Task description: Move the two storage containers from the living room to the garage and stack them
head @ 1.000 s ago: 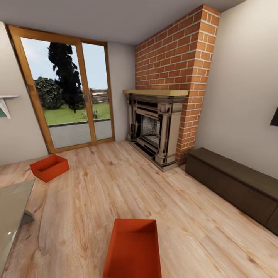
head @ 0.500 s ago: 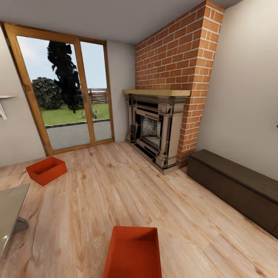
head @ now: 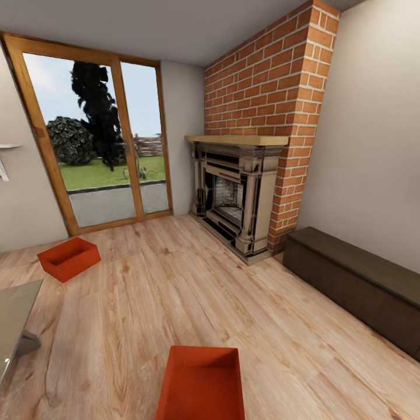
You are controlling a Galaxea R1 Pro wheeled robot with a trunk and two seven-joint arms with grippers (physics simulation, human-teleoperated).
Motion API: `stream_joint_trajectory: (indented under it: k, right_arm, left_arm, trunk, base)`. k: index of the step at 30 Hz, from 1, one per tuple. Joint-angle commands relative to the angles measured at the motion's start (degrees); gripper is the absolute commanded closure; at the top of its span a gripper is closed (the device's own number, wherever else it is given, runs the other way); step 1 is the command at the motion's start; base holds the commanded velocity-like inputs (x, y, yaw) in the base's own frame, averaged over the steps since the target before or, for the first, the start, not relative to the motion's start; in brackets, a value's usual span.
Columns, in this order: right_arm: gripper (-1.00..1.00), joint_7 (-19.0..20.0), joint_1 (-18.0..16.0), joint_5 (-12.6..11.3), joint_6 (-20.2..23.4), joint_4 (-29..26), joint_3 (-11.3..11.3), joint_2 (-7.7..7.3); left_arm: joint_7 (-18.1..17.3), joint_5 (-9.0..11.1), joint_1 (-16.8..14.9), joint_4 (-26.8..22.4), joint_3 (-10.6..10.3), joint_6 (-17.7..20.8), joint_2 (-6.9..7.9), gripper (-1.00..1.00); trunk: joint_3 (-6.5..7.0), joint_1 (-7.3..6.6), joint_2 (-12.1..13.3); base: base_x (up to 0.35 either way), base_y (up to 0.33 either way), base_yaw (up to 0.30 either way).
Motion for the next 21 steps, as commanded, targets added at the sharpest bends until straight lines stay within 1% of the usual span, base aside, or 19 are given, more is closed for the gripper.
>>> stream_joint_trajectory:
  k: [1,5,16,21]
  right_arm:
    - [-1.00,-0.13,-0.03,-0.57,-0.20,0.06,0.49,0.02]
    - [-1.00,-0.13,-0.03,-0.57,-0.20,0.06,0.49,0.02]
    - [-1.00,-0.13,-0.03,-0.50,-0.20,0.06,0.49,0.05]
    - [-1.00,-0.13,-0.03,-0.49,-0.20,0.06,0.49,0.03]
  left_arm:
    - [-0.07,0.40,-0.01,-0.01,0.06,-0.13,-0.01,-1.00]
    - [-0.07,0.40,-0.01,-0.01,0.06,-0.14,-0.01,-1.00]
    - [-0.07,0.40,-0.01,-0.01,0.06,-0.14,-0.01,-1.00]
    - [-0.07,0.40,-0.01,0.01,0.06,-0.14,-0.01,-1.00]
  trunk:
    - [-0.05,0.01,-0.03]
    - [-0.05,0.01,-0.03]
    - [-0.05,0.01,-0.03]
    - [-0.05,0.01,-0.03]
  base:
    - [0.158,0.000,0.000]
    - [0.237,0.000,0.000]
    - [0.289,0.000,0.006]
    - [0.224,0.000,0.181]
